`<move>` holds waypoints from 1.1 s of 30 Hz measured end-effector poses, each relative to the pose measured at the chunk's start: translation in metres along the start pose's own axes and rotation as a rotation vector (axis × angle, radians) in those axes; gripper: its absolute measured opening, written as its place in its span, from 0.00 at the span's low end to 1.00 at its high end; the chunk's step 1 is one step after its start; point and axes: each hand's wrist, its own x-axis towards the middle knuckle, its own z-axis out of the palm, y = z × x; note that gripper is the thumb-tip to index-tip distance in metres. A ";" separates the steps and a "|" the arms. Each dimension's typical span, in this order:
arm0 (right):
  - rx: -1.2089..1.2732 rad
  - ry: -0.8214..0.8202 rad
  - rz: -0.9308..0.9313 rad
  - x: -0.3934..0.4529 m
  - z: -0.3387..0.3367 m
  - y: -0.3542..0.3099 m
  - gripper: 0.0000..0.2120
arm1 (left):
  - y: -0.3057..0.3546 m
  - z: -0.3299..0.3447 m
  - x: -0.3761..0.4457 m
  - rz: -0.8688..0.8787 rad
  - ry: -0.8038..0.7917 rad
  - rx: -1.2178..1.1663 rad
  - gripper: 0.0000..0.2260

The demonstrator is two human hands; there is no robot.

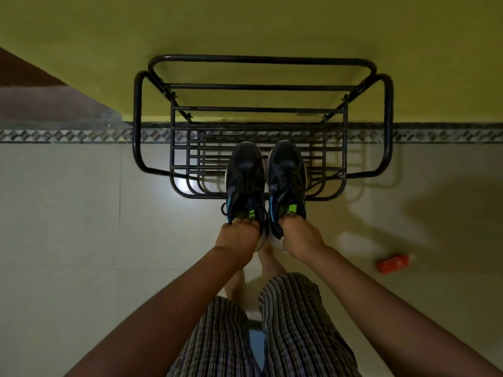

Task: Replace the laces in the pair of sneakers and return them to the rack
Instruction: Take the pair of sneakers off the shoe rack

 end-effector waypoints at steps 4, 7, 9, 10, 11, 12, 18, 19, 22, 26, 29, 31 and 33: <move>0.024 -0.032 0.019 -0.026 0.025 -0.011 0.14 | 0.001 0.025 -0.028 0.010 -0.024 0.017 0.19; 0.026 -0.033 0.047 -0.044 0.049 -0.022 0.12 | 0.001 0.043 -0.051 0.025 -0.026 0.026 0.19; 0.036 -0.029 0.061 -0.058 0.067 -0.030 0.12 | 0.002 0.056 -0.068 0.039 -0.015 0.019 0.17; 0.043 -0.021 0.064 -0.064 0.075 -0.033 0.11 | 0.003 0.061 -0.076 0.046 -0.010 0.013 0.16; 0.043 -0.010 0.063 -0.073 0.085 -0.037 0.11 | 0.003 0.068 -0.086 0.054 -0.001 0.014 0.16; 0.041 0.002 0.060 -0.080 0.092 -0.041 0.11 | 0.003 0.074 -0.093 0.061 0.004 0.017 0.16; 0.069 -0.007 0.069 -0.115 0.139 -0.057 0.12 | 0.004 0.112 -0.131 0.081 -0.036 0.022 0.16; 0.070 -0.021 0.071 -0.118 0.144 -0.057 0.13 | 0.005 0.116 -0.135 0.083 -0.047 0.017 0.16; 0.086 -0.068 0.066 -0.121 0.156 -0.057 0.10 | 0.006 0.129 -0.138 0.086 -0.083 -0.001 0.16; 0.092 -0.104 0.077 -0.109 0.168 -0.053 0.06 | 0.004 0.146 -0.122 0.091 -0.125 -0.016 0.15; 0.122 -0.113 0.079 -0.083 0.182 -0.045 0.09 | 0.002 0.160 -0.096 0.076 -0.138 -0.029 0.14; 0.137 -0.123 0.074 -0.061 0.195 -0.038 0.11 | 0.001 0.170 -0.075 0.073 -0.156 -0.031 0.14; 0.131 -0.137 0.061 -0.035 0.209 -0.029 0.10 | -0.001 0.183 -0.051 0.066 -0.174 -0.032 0.14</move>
